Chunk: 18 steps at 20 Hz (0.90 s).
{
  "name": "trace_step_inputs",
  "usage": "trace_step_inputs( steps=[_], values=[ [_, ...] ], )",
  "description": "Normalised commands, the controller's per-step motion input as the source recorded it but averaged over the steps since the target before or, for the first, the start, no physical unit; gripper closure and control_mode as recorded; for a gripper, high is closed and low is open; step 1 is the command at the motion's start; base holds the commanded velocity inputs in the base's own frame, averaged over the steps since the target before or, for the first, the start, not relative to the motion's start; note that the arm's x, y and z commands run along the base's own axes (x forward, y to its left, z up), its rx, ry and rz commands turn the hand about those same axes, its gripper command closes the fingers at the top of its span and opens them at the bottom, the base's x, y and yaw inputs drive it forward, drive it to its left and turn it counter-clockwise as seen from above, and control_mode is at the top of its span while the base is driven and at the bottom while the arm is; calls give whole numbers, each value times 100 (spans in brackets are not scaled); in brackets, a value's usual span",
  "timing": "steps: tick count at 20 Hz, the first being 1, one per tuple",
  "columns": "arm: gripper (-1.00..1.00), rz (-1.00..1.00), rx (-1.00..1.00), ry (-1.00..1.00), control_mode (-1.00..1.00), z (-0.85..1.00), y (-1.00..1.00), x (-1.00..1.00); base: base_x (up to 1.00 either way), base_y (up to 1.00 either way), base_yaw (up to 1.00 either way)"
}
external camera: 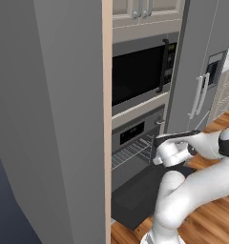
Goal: Take the baked cake out of the oven and place it on the plate for cooling. Then close the oven door.
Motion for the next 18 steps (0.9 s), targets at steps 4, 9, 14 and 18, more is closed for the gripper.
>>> trace_step_inputs(
  steps=[4,9,14,18],
  values=[
    [-100,0,0,-3,-100,65,-22,-38,0,0,0],
    [-100,0,3,0,-100,55,-47,-33,0,0,0],
    [-100,0,1,14,-100,65,-47,-5,0,0,0],
    [-100,-2,0,26,-100,69,-30,-14,0,0,0]
  ],
)
